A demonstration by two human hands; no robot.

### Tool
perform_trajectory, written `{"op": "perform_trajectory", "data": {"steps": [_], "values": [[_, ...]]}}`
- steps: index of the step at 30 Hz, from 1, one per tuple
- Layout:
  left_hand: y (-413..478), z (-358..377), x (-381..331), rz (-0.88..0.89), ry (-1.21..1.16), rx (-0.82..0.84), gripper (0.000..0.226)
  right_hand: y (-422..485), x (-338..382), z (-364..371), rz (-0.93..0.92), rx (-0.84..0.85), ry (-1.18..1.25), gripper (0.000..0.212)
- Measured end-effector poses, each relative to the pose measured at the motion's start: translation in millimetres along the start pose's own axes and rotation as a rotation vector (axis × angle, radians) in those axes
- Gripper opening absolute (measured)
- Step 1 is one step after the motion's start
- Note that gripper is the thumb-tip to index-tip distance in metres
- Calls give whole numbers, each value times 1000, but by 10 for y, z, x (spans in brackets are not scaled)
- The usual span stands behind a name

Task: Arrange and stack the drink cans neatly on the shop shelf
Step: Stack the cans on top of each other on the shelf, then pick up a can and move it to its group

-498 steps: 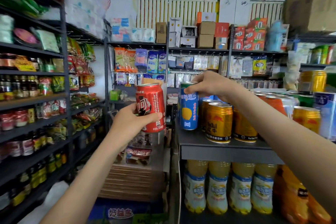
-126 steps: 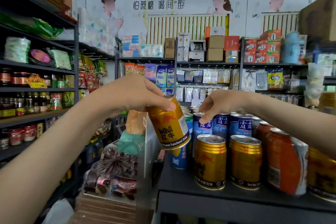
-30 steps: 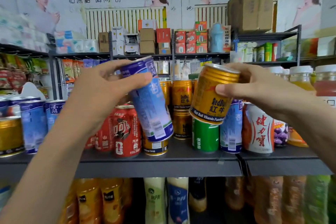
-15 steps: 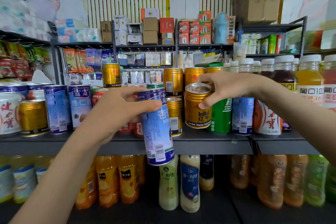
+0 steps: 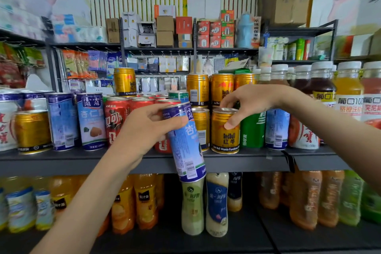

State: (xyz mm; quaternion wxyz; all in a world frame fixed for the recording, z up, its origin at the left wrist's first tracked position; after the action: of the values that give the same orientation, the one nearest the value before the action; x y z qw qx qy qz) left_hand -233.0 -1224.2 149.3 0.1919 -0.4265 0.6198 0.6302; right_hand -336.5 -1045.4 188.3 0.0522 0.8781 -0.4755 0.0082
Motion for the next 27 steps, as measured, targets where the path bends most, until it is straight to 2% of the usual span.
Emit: {"op": "perform_trajectory", "data": {"steps": [3,7,10,13,15,17,18,20,22,24,27], "values": [[-29,-30,1,58,26,-36,24,11,-5,33,27,19,-3,69],[-23,-41,29,42,-1,-26,26,-15,-19,33,82,-54,-202,69],[-35,-3,87,10,-21,20,29,-81,-10,30,124,-168,-260,74],[-95,35,155,-17,-24,49,30,-238,90,-7,118,-373,-305,79],[-164,42,202,-34,-31,50,28,-458,261,-45,50,-570,-163,74],[-266,46,238,-51,-47,58,25,-721,449,22,-41,-673,179,67],[-337,50,248,-60,-61,66,24,-806,532,142,-78,-642,393,67],[-504,56,284,-81,-100,83,22,-867,696,552,-94,-460,728,74],[-709,41,344,-121,-153,68,22,-869,860,1038,-102,-245,965,65],[-919,-5,449,-165,-192,25,23,-873,1015,1471,-117,-46,1151,44],[-1289,-141,676,-266,-179,-63,29,-947,1204,1929,-124,101,1292,32]]}}
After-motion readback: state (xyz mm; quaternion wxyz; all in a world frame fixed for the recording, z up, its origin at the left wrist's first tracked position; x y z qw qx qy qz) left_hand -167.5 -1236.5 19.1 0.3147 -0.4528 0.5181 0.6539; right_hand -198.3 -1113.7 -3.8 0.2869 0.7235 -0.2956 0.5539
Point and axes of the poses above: each hand's wrist, its own y-axis towards the middle knuckle, its own z-axis out of the palm, x = y × z, the point moved 9 cm from there along y, towards the middle knuckle, and after that the axes turned 6 degrees about z, right-handed, at the moved point
